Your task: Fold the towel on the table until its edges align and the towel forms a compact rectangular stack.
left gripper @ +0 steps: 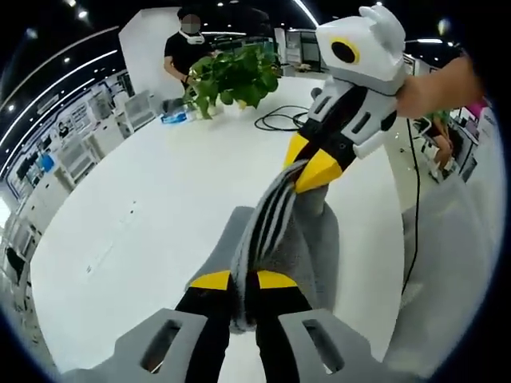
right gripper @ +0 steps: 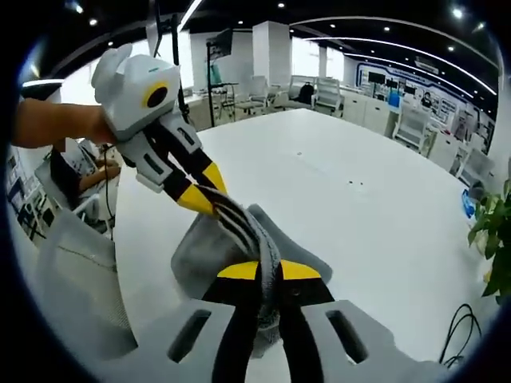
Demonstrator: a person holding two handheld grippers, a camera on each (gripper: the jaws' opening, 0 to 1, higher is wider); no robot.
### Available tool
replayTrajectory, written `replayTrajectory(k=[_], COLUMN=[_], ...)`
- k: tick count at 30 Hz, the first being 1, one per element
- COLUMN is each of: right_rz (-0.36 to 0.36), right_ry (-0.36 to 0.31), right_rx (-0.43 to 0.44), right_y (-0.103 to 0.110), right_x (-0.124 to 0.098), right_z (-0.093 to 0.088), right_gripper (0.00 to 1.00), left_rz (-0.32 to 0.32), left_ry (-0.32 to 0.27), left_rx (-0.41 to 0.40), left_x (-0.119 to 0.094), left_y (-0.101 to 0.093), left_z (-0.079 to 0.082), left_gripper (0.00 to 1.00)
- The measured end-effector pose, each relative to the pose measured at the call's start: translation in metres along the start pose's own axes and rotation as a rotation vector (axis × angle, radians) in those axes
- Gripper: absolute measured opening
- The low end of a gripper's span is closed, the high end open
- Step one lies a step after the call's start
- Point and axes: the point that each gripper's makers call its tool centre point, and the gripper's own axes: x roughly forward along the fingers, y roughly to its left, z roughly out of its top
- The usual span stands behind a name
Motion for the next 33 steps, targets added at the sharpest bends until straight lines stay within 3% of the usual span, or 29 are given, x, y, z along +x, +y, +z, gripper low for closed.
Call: replayTrajectory(k=[23,33], right_rz=[-0.028,-0.047], right_ry=[0.087,0.089], right_rx=[-0.121,-0.118], right_y=[-0.029,-0.038], right_x=[0.043,0.053], right_z=[-0.014,-0.019], right_gripper=[0.07,0.10], left_rz=[0.020,0.012], left_ry=[0.052,0.081], left_rx=[-0.036,-0.012], left_x=[0.033,0.052], left_y=[0.022,0.028], left_z=[-0.020,-0.028], left_gripper=[0.10,0.10])
